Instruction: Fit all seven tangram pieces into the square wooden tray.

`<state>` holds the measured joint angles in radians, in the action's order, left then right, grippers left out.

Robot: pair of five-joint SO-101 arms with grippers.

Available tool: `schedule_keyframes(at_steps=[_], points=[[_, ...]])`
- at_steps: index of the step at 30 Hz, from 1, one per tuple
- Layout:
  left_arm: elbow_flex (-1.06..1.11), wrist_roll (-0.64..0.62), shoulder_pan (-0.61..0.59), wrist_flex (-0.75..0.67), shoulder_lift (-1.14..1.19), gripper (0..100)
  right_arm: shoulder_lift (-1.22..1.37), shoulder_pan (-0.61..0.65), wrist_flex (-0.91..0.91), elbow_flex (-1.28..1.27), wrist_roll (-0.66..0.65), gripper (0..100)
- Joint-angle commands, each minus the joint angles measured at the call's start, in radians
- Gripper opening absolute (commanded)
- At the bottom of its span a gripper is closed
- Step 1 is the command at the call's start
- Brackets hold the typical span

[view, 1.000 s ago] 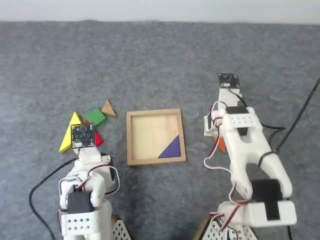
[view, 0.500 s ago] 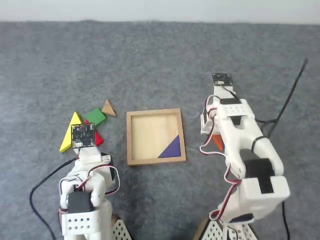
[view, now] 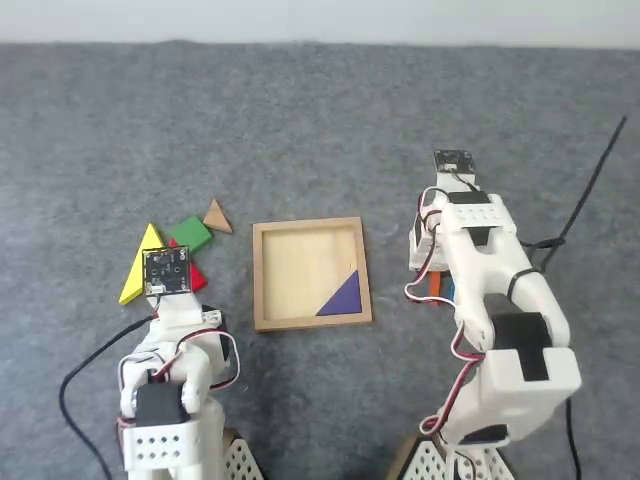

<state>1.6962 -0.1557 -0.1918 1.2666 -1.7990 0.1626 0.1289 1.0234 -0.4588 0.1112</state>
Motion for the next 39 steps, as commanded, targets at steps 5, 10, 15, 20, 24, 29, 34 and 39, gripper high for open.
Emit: schedule_keyframes(at_steps=[5, 10, 15, 20, 24, 29, 34, 39], points=[[-0.015, -0.005, -0.002, -0.002, -0.021, 2, -0.114, -0.010, 0.051, 0.021, -0.026, 6.6], [-0.015, -0.005, -0.002, -0.002, -0.021, 2, -0.122, -0.008, 0.054, 0.034, -0.038, 6.3], [-0.015, -0.005, 0.000, -0.002, -0.021, 2, -0.122, 0.001, 0.183, 0.167, -0.035, 5.2], [-0.015, -0.005, 0.000, -0.002, -0.021, 2, -0.120, 0.044, 0.274, 0.293, -0.032, 4.8], [-0.015, -0.005, 0.000, -0.002, -0.021, 2, -0.117, 0.134, 0.311, 0.365, -0.032, 4.8], [-0.015, -0.005, 0.000, -0.002, -0.021, 2, -0.081, 0.289, 0.282, 0.445, 0.009, 4.7], [-0.015, -0.005, 0.000, -0.002, -0.021, 2, 0.035, 0.412, 0.166, 0.471, 0.137, 5.0], [-0.015, -0.005, 0.000, -0.002, -0.021, 2, 0.140, 0.423, 0.067, 0.480, 0.181, 5.2]])
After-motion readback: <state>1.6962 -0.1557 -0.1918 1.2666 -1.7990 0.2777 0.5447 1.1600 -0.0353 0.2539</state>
